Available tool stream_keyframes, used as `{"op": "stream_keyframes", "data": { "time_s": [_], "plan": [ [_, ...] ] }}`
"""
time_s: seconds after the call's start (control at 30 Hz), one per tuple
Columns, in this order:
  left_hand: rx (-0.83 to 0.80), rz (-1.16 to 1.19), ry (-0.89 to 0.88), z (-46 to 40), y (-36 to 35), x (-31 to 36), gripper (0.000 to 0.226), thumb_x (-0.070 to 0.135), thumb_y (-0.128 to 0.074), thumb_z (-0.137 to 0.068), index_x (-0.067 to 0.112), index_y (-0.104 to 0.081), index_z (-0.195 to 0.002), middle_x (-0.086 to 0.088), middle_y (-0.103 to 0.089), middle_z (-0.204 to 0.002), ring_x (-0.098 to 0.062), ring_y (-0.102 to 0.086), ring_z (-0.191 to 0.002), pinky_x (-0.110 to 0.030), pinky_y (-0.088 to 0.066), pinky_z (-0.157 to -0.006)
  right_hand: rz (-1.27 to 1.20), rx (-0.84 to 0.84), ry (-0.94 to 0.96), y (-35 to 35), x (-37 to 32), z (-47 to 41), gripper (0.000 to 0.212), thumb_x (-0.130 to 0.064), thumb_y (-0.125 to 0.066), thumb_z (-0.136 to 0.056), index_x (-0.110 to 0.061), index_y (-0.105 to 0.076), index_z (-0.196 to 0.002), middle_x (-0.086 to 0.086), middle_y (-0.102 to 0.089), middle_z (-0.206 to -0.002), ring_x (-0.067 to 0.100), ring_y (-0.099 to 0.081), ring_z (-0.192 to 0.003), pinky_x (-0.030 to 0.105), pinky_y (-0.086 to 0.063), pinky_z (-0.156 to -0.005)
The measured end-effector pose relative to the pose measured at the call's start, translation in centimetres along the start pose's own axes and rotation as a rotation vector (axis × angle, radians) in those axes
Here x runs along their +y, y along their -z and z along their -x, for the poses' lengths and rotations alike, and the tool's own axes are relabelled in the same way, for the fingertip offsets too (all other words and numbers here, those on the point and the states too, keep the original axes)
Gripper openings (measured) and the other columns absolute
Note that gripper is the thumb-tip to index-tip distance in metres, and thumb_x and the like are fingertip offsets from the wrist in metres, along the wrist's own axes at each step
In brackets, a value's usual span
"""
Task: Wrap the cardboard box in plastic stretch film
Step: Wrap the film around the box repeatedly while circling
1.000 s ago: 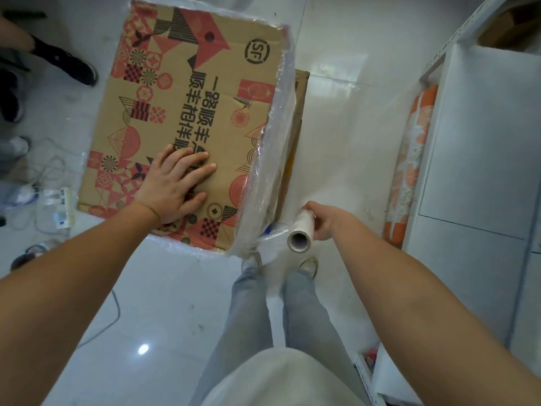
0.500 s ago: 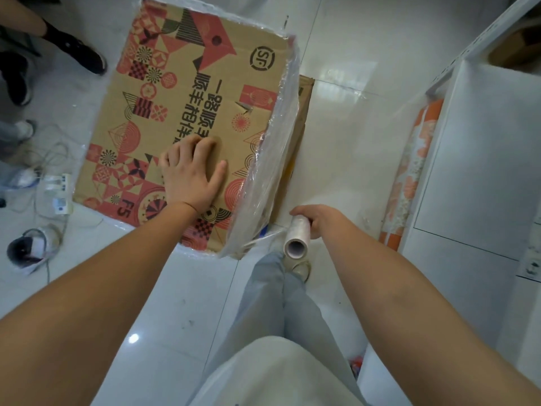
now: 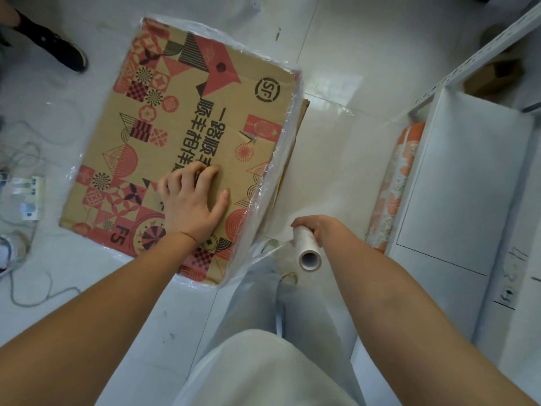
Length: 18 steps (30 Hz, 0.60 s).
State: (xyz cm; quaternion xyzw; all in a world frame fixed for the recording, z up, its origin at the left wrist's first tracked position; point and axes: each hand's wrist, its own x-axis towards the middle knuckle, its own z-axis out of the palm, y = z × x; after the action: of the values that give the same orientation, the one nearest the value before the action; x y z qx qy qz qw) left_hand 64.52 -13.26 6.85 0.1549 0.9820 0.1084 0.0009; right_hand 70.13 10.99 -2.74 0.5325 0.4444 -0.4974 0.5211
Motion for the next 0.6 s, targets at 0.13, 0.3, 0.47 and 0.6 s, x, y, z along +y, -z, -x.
{"op": "stream_keyframes", "data": {
  "time_s": [0.13, 0.3, 0.47, 0.6],
  "plan": [
    [0.007, -0.003, -0.009, -0.1, 0.1, 0.0, 0.045, 0.049, -0.041, -0.086, 0.019, -0.050, -0.119, -0.008, -0.047, -0.119, -0.027, -0.037, -0.107, -0.044, -0.023, -0.095, -0.045, 0.132, 0.052, 1.3, -1.2, 0.7, 0.026, -0.019, -0.049, -0.091, 0.003, -0.046, -0.104, 0.018, -0.054, -0.085, 0.031, -0.058, -0.084, 0.040, -0.048, -0.092],
    [-0.006, -0.009, -0.006, -0.1, 0.1, 0.1, 0.047, 0.050, -0.039, -0.087, 0.018, -0.050, -0.120, -0.009, -0.048, -0.119, -0.028, -0.037, -0.107, -0.045, -0.024, -0.096, 0.080, 0.190, 0.004, 1.9, -2.0, 0.5, 0.047, -0.022, -0.051, -0.085, 0.006, -0.047, -0.123, 0.018, -0.060, -0.110, 0.031, -0.062, -0.098, 0.037, -0.051, -0.086],
    [0.012, -0.013, -0.008, 0.0, 0.2, 0.2, 0.048, 0.051, -0.039, -0.088, 0.018, -0.049, -0.121, -0.009, -0.049, -0.119, -0.028, -0.037, -0.107, -0.043, -0.023, -0.097, 0.258, 0.132, 0.062, 0.9, -2.7, 1.3, 0.042, -0.026, -0.066, -0.086, -0.001, -0.047, -0.114, 0.015, -0.057, -0.085, 0.025, -0.058, -0.067, 0.034, -0.049, -0.055],
    [0.030, -0.021, 0.001, 0.0, 0.1, 0.2, 0.048, 0.049, -0.042, -0.086, 0.017, -0.051, -0.120, -0.012, -0.052, -0.118, -0.029, -0.038, -0.107, -0.044, -0.025, -0.096, 0.263, 0.137, 0.066, 1.9, -3.6, 1.5, 0.017, -0.017, -0.052, -0.093, -0.004, -0.046, -0.101, 0.012, -0.051, -0.078, 0.026, -0.054, -0.068, 0.035, -0.048, -0.066]
  ]
}}
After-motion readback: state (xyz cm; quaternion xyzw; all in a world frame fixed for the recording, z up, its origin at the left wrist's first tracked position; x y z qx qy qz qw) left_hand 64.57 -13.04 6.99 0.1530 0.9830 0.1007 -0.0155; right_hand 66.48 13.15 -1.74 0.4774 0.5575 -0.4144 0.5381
